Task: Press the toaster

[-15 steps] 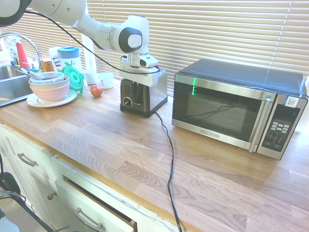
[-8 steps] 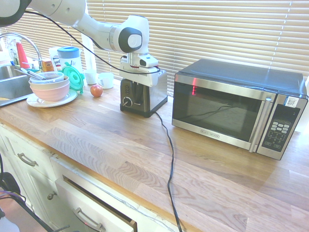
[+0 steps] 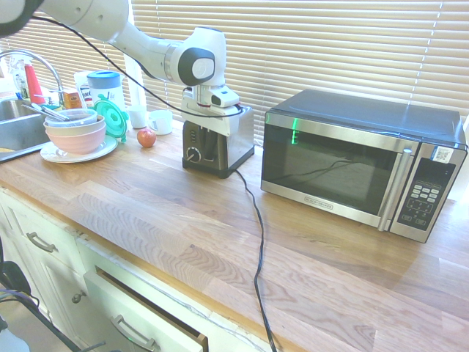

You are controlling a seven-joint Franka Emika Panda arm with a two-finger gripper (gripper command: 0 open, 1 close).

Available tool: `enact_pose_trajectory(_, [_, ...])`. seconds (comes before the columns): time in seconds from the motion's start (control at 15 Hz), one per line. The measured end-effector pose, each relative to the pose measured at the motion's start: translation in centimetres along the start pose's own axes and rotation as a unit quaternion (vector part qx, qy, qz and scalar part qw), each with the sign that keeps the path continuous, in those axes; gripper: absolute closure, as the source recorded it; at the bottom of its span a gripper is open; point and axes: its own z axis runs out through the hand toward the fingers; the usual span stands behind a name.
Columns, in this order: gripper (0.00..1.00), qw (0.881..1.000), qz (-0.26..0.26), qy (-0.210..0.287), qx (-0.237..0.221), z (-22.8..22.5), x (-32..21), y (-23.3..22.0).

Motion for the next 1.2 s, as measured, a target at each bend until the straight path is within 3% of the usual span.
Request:
enact_pose_trajectory(0.13, [1.00, 1.000, 0.004, -0.003, 0.009, 1.1, -0.3, 2.9])
enact_pose_trajectory(0.2, [0.00, 1.000, 0.005, -0.005, 0.005, 2.6, -0.5, 4.1])
enact_pose_trajectory(0.4, [0.00, 1.000, 0.003, -0.007, 0.001, 4.5, -1.3, 5.0])
enact_pose_trajectory(0.6, [0.00, 1.000, 0.007, 0.001, 0.011, 3.0, -1.7, 6.3])
enact_pose_trajectory(0.73, [0.00, 0.999, 0.009, 0.012, 0.030, 0.7, -3.4, 10.7])
enact_pose_trajectory(0.93, [0.00, 0.998, 0.009, 0.034, 0.047, -0.1, -4.1, 11.4])
enact_pose_trajectory(1.2, [0.00, 0.995, 0.000, 0.067, 0.074, -2.4, -8.9, 13.7])
